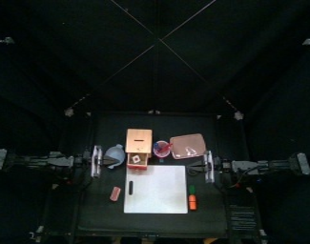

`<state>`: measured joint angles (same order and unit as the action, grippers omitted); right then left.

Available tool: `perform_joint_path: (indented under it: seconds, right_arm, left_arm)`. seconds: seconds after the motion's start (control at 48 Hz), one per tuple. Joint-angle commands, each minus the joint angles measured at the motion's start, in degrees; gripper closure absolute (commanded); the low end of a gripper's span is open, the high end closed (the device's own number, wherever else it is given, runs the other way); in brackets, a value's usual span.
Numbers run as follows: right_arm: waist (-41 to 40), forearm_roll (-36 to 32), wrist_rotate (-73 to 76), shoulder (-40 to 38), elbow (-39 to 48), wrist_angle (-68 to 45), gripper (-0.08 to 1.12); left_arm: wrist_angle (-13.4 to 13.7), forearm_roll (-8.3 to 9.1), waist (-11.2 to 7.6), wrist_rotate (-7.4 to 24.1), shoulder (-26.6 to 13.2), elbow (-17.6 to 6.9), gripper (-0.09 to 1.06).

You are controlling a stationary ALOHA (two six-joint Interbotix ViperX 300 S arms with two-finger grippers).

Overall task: Place sushi on board then cut the sushi with the knife then place the pieces on the plate
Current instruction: Place the sushi on the board

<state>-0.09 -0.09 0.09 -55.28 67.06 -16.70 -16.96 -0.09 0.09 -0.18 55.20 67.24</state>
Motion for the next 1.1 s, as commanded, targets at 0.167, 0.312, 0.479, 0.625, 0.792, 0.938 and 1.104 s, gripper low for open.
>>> perform_joint_path:
  seconds: [0.167, 0.312, 0.479, 0.625, 0.792, 0.938, 1.104]
  right_arm:
    - [-2.02, 5.89, 4.04, 7.38, -10.37, 8.96, 0.88]
    - [-8.0, 6.59, 4.57, 13.89, -18.19, 30.23, 0.78]
    - [-12.22, 5.45, 3.87, 18.63, -24.43, 45.7, 0.66]
    - [-13.54, 2.11, 3.87, 20.3, -26.28, 50.89, 0.42]
    - [-14.77, 0.97, 4.39, 22.85, -28.04, 54.05, 0.08]
    - [-15.64, -1.85, 3.78, 28.3, -31.64, 62.05, 0.01]
    - [-15.73, -8.53, 2.37, 33.93, -37.09, 69.96, 0.01]
  left_arm:
    - [-4.31, 0.88, 0.79, 0.53, -1.93, -3.25, 0.94]
    - [-4.75, 1.05, 3.34, 0.53, -2.99, -3.6, 0.94]
    - [-4.66, 1.05, 5.71, 0.53, -5.01, -3.52, 0.94]
    - [-4.75, 1.41, 5.89, 0.62, -5.63, -3.6, 0.93]
    - [-5.01, 2.2, 6.33, 0.53, -5.54, -3.34, 0.93]
    - [-5.01, 2.11, 6.68, 0.53, -5.63, -2.99, 0.93]
    - [-5.01, 2.02, 7.38, 0.53, -5.63, -2.46, 0.93]
